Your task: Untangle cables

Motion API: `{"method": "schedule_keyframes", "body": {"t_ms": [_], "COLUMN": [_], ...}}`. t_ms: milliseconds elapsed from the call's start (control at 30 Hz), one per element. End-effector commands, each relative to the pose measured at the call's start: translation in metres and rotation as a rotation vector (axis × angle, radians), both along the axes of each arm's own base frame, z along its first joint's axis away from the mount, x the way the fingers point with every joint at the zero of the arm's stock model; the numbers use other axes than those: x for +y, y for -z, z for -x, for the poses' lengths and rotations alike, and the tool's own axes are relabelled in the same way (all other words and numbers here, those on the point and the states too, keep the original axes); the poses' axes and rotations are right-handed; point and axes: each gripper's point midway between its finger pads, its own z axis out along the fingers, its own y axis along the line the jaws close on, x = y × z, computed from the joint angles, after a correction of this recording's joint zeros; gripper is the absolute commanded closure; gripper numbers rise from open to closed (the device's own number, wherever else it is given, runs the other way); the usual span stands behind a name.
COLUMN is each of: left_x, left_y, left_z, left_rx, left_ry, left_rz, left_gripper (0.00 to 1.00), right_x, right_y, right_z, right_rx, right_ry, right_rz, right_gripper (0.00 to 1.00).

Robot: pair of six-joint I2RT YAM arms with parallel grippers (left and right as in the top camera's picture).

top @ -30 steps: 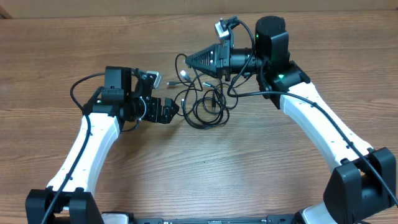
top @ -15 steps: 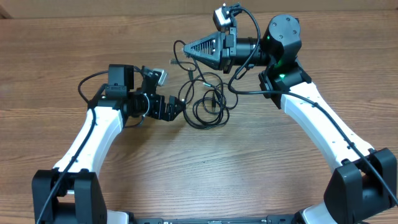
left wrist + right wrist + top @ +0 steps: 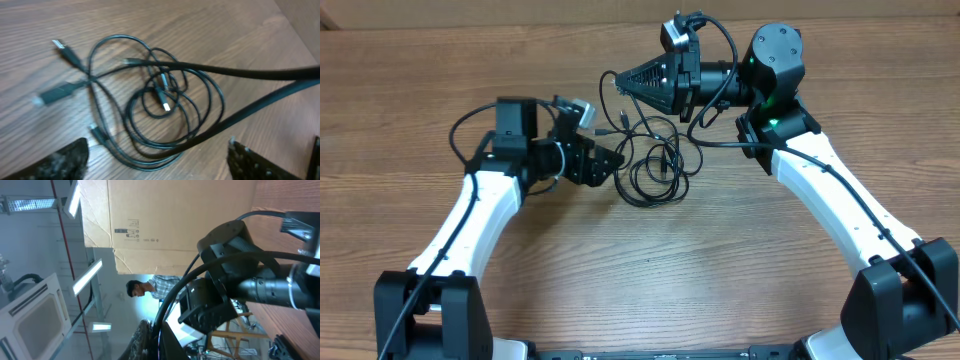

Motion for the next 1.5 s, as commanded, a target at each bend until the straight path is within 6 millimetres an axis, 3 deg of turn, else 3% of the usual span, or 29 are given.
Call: {"method": "schedule_keyframes", "body": {"t_ms": [0, 133, 233, 433, 467, 500, 567, 700, 833, 900, 967, 1067, 1133, 1267, 1367, 1467], "left_x": [-0.019, -0.028, -0.029, -0.022, -0.023, -0.023, -0.023, -0.026, -0.032, -0.026, -0.016, 0.002, 0.011, 0.023, 0.034, 0.042], "left_y": [-0.004, -0.004, -0.004, 0.0, 0.0, 0.0, -0.002, -0.012, -0.039, -0.058, -0.075, -0.106, -0.13, -0.177, -0.216, -0.258], "left_z": [0.002, 0.0, -0.004, -0.01, -0.01, -0.01, -0.011, -0.016, -0.013, -0.016, -0.021, -0.025, -0.023, -0.014, -0.009, -0.002], "left_rx": [-0.012, -0.047, -0.061, -0.054, -0.053, -0.044, -0.041, -0.06, -0.09, -0.095, -0.104, -0.137, -0.177, -0.283, -0.375, -0.476], "left_ry": [0.04, 0.052, 0.032, -0.02, -0.018, -0.028, -0.04, -0.049, -0.004, -0.047, -0.098, -0.166, -0.183, -0.174, -0.198, -0.21], "left_rz": [0.004, -0.023, -0.04, -0.073, -0.072, -0.066, -0.056, -0.022, 0.057, 0.091, 0.12, 0.163, 0.199, 0.277, 0.344, 0.419], "left_gripper": [0.1, 0.11, 0.18, 0.5, 0.59, 0.81, 0.96, 0.96, 0.96, 0.96, 0.96, 0.96, 0.96, 0.96, 0.96, 0.96], "right_x": [-0.005, -0.005, -0.005, -0.006, -0.006, -0.01, -0.015, -0.029, -0.045, -0.057, -0.07, -0.092, -0.103, -0.119, -0.128, -0.137], "right_y": [-0.023, -0.026, -0.026, -0.026, -0.026, -0.026, -0.026, -0.023, -0.019, -0.007, 0.013, 0.051, 0.077, 0.116, 0.137, 0.156], "right_z": [0.003, 0.004, 0.004, 0.003, 0.003, -0.001, -0.005, -0.014, -0.028, -0.04, -0.055, -0.074, -0.082, -0.086, -0.086, -0.082], "right_rx": [-0.032, -0.029, -0.028, -0.028, -0.028, -0.028, -0.028, -0.04, -0.217, -0.257, -0.218, -0.179, -0.144, -0.047, -0.028, 0.025], "right_ry": [0.016, 0.013, 0.013, 0.016, 0.018, 0.033, 0.045, 0.068, 0.131, 0.178, 0.238, 0.345, 0.406, 0.491, 0.53, 0.561], "right_rz": [-0.028, -0.036, -0.036, -0.036, -0.036, -0.036, -0.036, -0.025, -0.003, 0.038, 0.099, 0.23, 0.331, 0.491, 0.599, 0.687], "right_gripper": [0.96, 0.96, 0.96, 0.96, 0.96, 0.96, 0.96, 0.96, 0.96, 0.96, 0.96, 0.82, 0.8, 0.76, 0.58, 0.56]}}
